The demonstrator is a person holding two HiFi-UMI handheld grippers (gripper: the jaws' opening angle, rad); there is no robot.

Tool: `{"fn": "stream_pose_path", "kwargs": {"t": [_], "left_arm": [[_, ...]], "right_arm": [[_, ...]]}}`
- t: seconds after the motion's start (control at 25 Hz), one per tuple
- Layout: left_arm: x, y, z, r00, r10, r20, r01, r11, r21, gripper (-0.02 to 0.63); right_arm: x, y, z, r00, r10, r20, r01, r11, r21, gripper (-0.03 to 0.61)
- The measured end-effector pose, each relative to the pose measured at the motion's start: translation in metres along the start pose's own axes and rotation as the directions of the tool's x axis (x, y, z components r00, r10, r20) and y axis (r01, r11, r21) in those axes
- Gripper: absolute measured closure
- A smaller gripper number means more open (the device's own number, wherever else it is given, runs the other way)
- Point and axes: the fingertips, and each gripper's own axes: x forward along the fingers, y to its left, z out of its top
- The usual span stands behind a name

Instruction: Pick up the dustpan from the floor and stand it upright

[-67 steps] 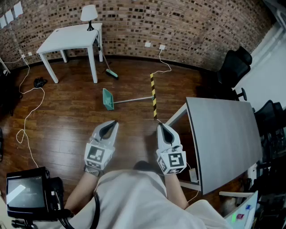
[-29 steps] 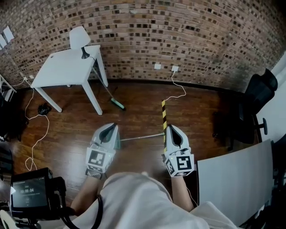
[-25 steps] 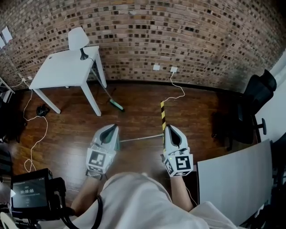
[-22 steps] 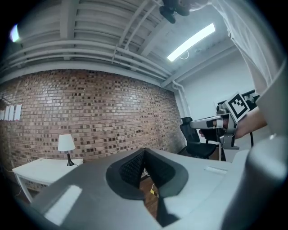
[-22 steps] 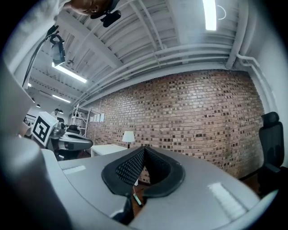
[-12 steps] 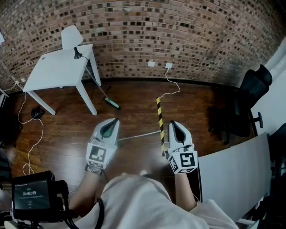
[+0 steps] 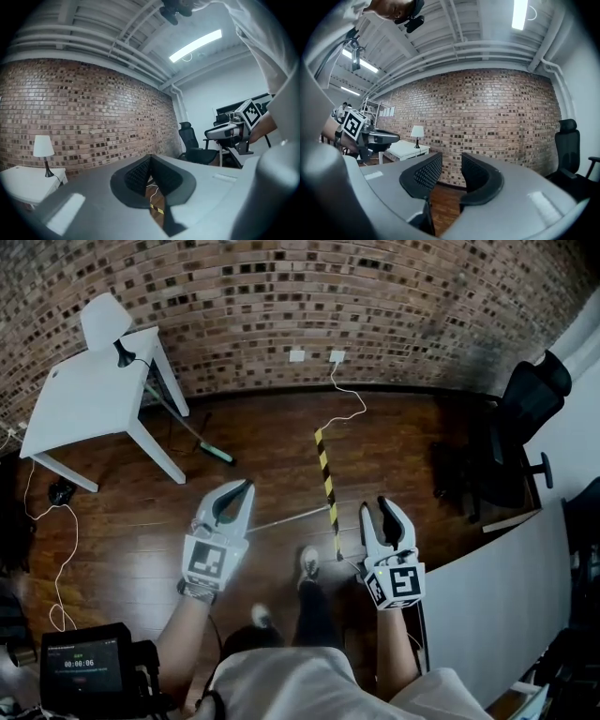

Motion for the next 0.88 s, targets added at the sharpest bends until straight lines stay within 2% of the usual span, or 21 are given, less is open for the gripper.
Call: {"fn": "stream_pose_path", "kwargs": {"t": [0.12,0.28,0.44,0.6,0.76,0.88], "left_arm": [[0.044,-0.003,-0.043,1.000,-0.014,-0.005,0.014,1.000,-0.017,0.612],[0.106,-0.016,-0.129,0.999,-0.040,-0.019,0.039,0.999,-0.033,0.612],[0.159,-0.044,-0.235,0.996,-0.084,-0.042,0.082,0.996,-0.042,0.612],[0.191,-0.062,-0.349,0.992,-0.109,-0.070,0.104,0.992,-0.066,0.612],[0.206,-0.081,-0.466,0.988,-0.132,-0.081,0.125,0.988,-0.087,0.612],[0.215,-0.094,-0.539,0.985,-0.140,-0.101,0.129,0.986,-0.104,0.612]], "right_arm": [[0.025,-0.026,-0.038,1.000,-0.012,0.010,0.012,1.000,-0.018,0.443],[0.058,-0.067,-0.117,0.999,-0.045,0.028,0.046,0.998,-0.035,0.439],[0.087,-0.106,-0.231,0.997,-0.078,-0.003,0.078,0.997,-0.025,0.437],[0.112,-0.126,-0.357,0.994,-0.099,-0.043,0.098,0.995,-0.015,0.430],[0.131,-0.126,-0.488,0.987,-0.110,-0.117,0.099,0.990,-0.096,0.422],[0.144,-0.127,-0.567,0.984,-0.100,-0.150,0.082,0.989,-0.121,0.408]]}}
